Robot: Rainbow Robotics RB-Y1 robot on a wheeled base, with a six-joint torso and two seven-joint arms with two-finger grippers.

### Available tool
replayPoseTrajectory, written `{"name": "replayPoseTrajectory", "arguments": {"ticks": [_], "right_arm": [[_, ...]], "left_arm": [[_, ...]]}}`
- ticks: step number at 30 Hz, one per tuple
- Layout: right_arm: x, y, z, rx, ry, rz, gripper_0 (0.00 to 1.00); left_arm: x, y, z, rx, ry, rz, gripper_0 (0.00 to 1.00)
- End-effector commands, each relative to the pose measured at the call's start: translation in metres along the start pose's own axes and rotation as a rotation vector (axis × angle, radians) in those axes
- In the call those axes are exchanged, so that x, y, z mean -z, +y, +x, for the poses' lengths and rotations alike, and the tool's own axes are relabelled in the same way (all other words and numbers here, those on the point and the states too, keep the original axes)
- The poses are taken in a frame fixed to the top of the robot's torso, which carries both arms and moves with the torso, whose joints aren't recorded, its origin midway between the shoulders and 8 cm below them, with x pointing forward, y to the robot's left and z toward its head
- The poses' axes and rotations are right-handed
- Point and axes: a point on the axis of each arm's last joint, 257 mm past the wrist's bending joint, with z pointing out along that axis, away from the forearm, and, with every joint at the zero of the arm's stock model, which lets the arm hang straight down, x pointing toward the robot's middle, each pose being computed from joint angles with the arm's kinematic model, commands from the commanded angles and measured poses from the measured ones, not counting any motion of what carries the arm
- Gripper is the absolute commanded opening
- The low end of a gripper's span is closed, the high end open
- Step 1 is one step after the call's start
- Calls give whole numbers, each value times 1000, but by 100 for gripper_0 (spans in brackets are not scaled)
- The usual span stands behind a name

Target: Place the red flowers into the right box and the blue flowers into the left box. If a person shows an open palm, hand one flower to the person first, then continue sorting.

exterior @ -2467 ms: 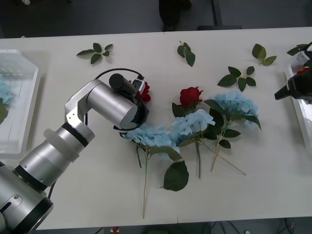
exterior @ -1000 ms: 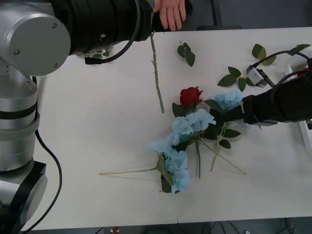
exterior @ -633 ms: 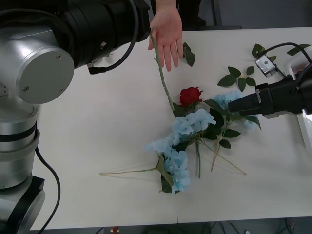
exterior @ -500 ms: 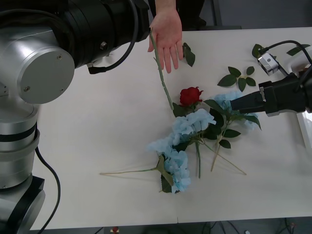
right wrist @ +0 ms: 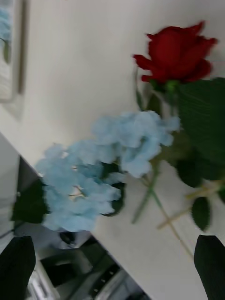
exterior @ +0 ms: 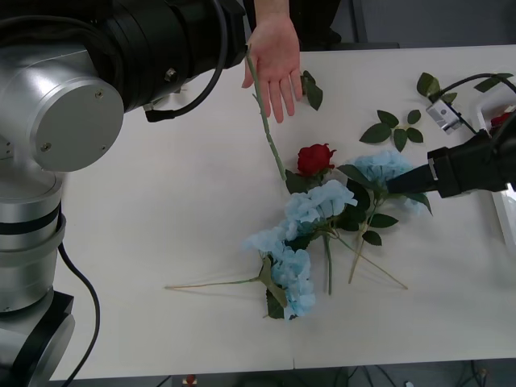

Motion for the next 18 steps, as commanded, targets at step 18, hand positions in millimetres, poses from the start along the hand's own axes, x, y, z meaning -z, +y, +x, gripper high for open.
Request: {"name": "replayPoseTrajectory", "arguments": {"ticks": [18], "right_arm": [[-61, -67, 36, -398, 38, 516, 98]], "left_arm": [[5, -4, -4, 7, -24, 5, 0]]}}
